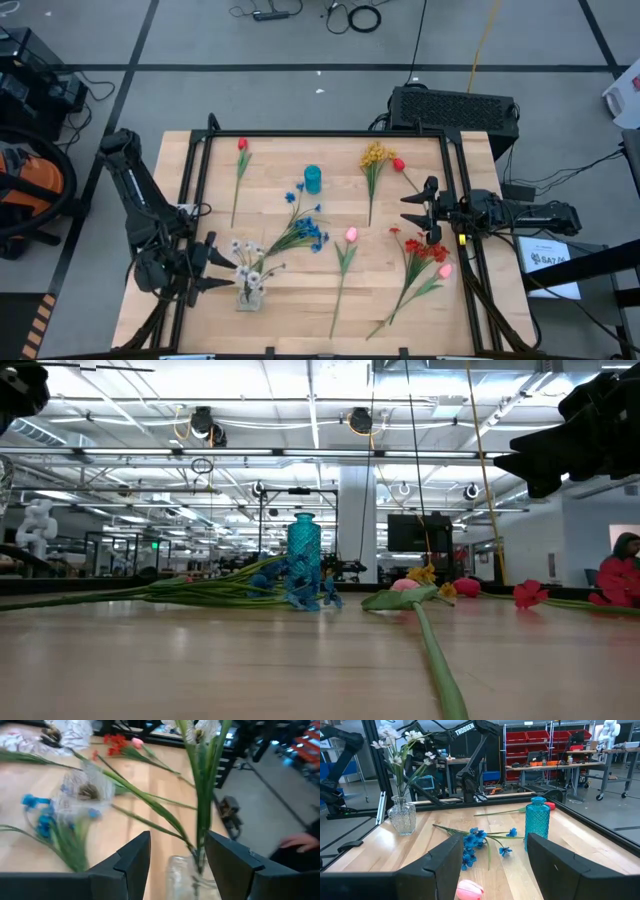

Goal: Sort flowers into vase by color
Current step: Put the right red tulip into the blue flower vase

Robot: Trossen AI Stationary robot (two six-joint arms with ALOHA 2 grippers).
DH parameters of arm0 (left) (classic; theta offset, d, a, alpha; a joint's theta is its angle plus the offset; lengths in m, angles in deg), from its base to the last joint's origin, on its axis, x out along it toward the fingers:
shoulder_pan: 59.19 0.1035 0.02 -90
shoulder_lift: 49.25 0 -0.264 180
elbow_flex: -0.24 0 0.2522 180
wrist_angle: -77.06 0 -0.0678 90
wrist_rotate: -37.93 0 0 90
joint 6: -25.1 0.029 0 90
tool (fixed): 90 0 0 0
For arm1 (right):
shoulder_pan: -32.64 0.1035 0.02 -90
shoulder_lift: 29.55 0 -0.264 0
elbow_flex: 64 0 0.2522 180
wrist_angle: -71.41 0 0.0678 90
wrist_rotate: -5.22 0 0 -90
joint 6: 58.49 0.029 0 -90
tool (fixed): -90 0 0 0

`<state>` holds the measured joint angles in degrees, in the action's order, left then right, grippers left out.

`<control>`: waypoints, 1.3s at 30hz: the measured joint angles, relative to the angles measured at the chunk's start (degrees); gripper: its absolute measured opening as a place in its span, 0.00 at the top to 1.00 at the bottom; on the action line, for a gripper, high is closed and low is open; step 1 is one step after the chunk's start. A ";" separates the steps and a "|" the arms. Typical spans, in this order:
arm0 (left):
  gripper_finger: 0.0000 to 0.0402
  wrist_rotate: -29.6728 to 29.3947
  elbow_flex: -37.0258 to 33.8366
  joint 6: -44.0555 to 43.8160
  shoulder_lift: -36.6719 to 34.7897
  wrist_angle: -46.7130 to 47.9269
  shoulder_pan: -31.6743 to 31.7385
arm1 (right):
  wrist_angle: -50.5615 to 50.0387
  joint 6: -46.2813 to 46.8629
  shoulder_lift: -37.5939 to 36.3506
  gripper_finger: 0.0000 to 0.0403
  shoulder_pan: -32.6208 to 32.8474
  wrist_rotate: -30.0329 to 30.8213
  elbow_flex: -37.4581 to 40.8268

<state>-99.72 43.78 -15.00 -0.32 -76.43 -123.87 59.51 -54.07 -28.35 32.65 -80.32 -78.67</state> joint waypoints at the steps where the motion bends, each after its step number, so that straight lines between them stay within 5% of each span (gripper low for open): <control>1: 0.52 0.82 0.07 -0.08 -0.59 -0.29 0.00 | 0.00 0.01 0.00 0.47 0.01 -0.01 0.01; 9: 0.52 2.64 0.22 -0.15 -6.63 4.72 0.24 | 0.00 0.00 0.00 0.47 0.00 0.00 0.01; 14: 0.52 -1.69 0.22 -0.16 -11.22 12.58 1.91 | -0.01 0.00 0.00 0.47 0.02 -0.01 0.01; 25: 0.52 -6.24 -0.53 -8.85 -15.26 29.94 13.82 | -0.01 0.01 -0.01 0.47 0.01 0.00 0.01; 39: 0.52 1.27 -6.60 -8.90 -14.72 24.90 25.24 | 0.00 0.02 0.01 0.47 0.01 -0.01 0.02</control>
<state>-98.45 37.18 -23.90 -15.03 -51.52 -98.63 59.51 -54.05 -28.34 32.66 -80.32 -78.65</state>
